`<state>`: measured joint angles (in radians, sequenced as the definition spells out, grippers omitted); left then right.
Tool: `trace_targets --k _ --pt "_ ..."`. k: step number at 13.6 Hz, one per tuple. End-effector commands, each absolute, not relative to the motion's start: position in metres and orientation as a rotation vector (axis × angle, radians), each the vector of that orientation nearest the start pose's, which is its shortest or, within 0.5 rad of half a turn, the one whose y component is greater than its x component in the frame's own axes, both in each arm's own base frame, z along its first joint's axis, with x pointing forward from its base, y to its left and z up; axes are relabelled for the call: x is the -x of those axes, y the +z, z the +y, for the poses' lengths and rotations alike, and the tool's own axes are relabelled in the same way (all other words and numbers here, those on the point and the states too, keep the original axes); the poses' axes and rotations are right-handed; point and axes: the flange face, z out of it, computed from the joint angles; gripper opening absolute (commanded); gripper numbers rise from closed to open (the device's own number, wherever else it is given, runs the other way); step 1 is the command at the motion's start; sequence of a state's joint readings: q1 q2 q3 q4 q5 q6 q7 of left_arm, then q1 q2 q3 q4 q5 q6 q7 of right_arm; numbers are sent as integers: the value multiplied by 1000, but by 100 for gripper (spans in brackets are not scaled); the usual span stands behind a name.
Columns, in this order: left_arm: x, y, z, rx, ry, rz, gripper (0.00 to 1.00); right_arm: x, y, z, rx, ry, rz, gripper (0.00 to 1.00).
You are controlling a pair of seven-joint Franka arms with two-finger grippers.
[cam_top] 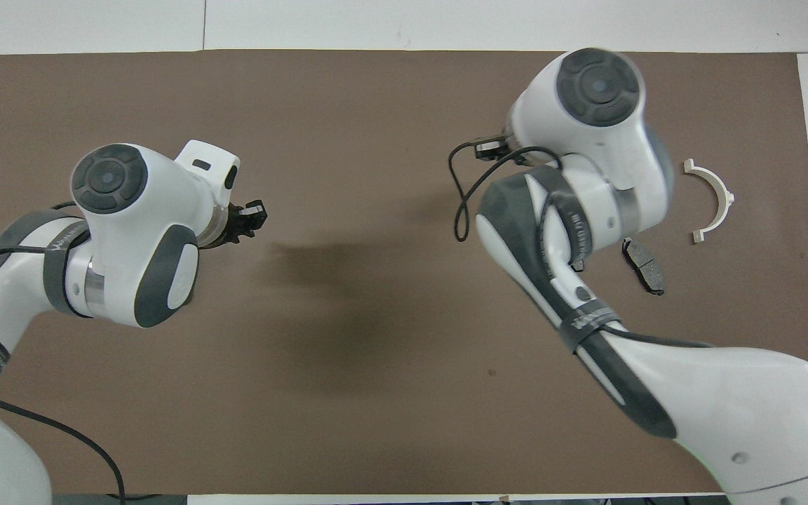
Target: Place bearing gear from tray to pile
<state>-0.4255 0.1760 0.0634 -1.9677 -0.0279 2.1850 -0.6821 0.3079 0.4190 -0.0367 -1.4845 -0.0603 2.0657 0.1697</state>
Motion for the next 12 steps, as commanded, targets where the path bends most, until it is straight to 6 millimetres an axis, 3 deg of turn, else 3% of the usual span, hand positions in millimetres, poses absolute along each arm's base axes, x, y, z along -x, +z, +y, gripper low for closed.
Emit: trace_targets --k 1,2,3,4,5,7,9,12 --pt "-557 403 -294 3128 -22 -615 1 -676 484 85 3159 -231 -417 0" --pt "-555 398 -332 3125 -13 -629 1 -674 491 49 3165 -211 -456 0" --pt "-552 389 -377 3124 -16 -667 1 -672 491 16 3172 -182 -450 0" --pt "-549 379 -411 3121 -23 -693 1 -670 487 -20 3177 -166 -451 0" --pt "-548 372 -426 3131 -30 -687 1 -666 480 -42 3178 -155 -469 0" --pt "-540 365 -441 3160 -20 -682 1 -655 462 -68 3181 -122 -443 0" --pt "-529 340 -439 3131 15 -664 1 -649 435 -71 3179 -165 -471 0" --pt "-516 330 -444 3119 36 -645 1 -642 407 -62 3172 -129 -477 0"
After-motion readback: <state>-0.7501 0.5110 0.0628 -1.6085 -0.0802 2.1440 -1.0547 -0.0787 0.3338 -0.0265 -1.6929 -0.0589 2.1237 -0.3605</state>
